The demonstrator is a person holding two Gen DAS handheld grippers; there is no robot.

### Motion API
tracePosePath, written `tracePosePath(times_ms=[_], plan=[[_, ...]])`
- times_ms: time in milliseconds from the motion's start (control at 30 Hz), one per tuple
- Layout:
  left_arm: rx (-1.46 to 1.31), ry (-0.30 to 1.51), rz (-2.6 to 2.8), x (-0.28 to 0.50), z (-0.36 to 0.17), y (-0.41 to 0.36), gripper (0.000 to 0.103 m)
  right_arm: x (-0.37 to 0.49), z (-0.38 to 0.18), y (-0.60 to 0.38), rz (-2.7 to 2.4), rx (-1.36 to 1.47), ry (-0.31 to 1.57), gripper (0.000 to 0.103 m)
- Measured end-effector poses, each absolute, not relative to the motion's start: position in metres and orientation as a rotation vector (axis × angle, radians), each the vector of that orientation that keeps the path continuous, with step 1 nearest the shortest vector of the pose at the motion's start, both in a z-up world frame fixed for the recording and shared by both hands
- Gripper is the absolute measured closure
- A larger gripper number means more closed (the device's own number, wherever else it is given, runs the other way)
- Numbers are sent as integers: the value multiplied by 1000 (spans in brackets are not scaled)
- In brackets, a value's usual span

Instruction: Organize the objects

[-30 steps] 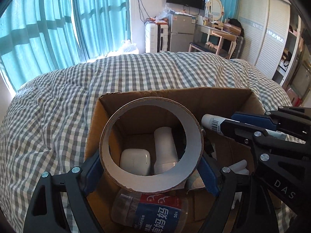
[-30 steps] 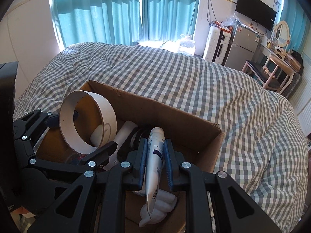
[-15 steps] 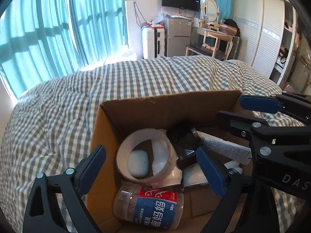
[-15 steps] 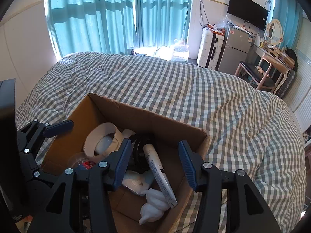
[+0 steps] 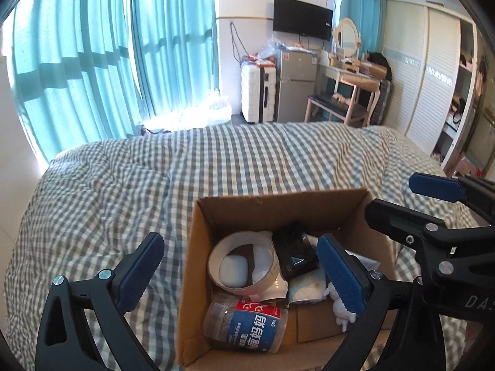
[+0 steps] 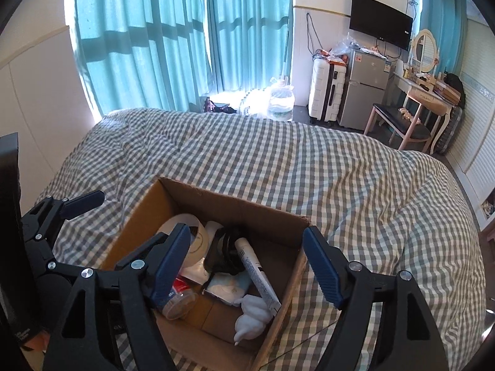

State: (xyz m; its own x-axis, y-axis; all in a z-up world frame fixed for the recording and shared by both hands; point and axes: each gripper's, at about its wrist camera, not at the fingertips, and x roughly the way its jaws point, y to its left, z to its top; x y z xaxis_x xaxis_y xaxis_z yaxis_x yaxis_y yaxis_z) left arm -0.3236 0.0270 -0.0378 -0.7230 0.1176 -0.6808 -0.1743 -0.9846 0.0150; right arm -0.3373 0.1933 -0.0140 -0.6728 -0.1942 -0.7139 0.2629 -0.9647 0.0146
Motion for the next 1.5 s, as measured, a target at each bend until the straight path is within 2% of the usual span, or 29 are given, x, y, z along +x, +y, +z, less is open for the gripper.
tracePosePath(times_ms=[333, 533, 667, 1000, 1233, 1500], plan=[[-984, 110, 2875, -286, 19, 26, 0, -289, 47, 210, -2766, 944, 81, 11], [-891, 111, 2920, -259, 56, 26, 0, -253, 84, 223, -2819, 845, 60, 6], [-842, 94, 2930, -240, 79, 27, 0, -226, 107, 226, -2867, 789, 102, 6], [-668, 108, 2981, -165, 129, 20, 0, -145, 160, 242, -2926, 598, 61, 3], [-569, 123, 2994, -115, 150, 18, 0, -93, 158, 246, -2954, 518, 118, 3], [-493, 115, 3004, -69, 158, 17, 0, -55, 149, 261, -2944, 472, 33, 3]])
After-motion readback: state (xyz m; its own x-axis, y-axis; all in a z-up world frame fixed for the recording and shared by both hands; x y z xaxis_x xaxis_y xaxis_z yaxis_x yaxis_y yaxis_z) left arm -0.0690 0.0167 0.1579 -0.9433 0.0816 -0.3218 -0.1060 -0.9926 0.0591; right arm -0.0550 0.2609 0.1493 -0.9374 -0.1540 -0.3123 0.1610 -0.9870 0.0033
